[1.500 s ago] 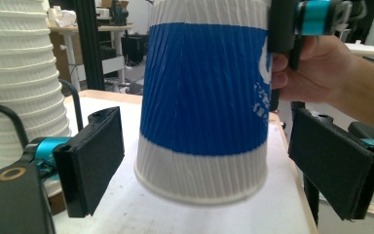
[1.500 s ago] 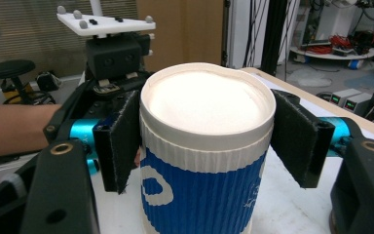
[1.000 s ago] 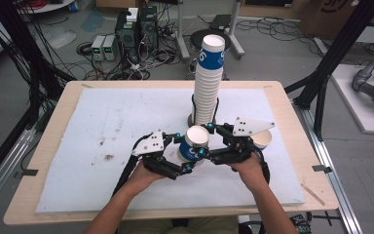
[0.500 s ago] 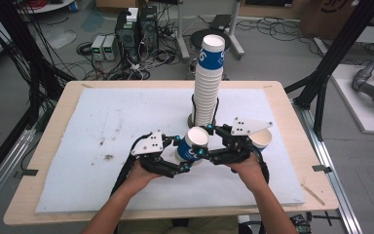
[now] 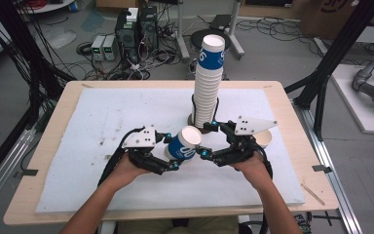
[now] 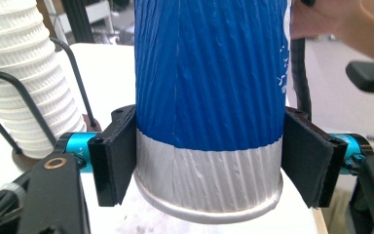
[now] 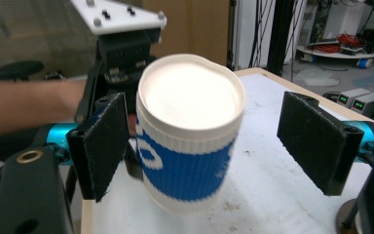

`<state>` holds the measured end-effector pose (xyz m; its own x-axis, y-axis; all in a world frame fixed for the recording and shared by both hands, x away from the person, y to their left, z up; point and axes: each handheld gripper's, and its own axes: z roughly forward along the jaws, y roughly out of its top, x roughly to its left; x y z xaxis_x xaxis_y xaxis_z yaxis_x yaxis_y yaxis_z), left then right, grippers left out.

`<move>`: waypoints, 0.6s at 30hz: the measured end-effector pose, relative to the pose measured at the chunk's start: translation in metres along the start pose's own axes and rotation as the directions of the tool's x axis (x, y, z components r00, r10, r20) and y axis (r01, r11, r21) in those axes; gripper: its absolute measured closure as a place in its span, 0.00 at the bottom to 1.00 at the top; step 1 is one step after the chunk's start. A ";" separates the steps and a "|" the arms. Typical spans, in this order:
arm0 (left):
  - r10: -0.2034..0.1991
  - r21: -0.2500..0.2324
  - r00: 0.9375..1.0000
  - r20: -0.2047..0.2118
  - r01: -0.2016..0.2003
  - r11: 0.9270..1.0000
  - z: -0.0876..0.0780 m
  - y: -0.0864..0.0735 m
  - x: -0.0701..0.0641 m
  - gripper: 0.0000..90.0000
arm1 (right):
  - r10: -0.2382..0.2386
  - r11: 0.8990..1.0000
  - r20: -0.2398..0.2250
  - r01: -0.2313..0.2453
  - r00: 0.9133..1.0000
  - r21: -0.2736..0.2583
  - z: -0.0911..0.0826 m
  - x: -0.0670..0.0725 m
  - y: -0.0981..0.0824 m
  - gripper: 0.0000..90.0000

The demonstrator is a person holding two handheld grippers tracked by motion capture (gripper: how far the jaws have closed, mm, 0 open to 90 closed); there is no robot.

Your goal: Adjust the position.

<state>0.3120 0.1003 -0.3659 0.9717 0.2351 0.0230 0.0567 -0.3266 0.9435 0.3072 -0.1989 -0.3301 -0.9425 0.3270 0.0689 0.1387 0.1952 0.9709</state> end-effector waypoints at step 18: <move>0.024 0.150 0.999 0.044 -0.031 0.988 -0.014 0.014 0.003 0.31 | -0.182 0.950 -0.129 0.208 0.975 0.234 0.011 -0.005 0.037 0.22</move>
<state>0.3121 0.1096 -0.3481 0.9819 0.1868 0.0314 0.0607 -0.4671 0.8821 0.3207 -0.1828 -0.2973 -0.9832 0.1644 -0.0798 0.0069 0.4695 0.8829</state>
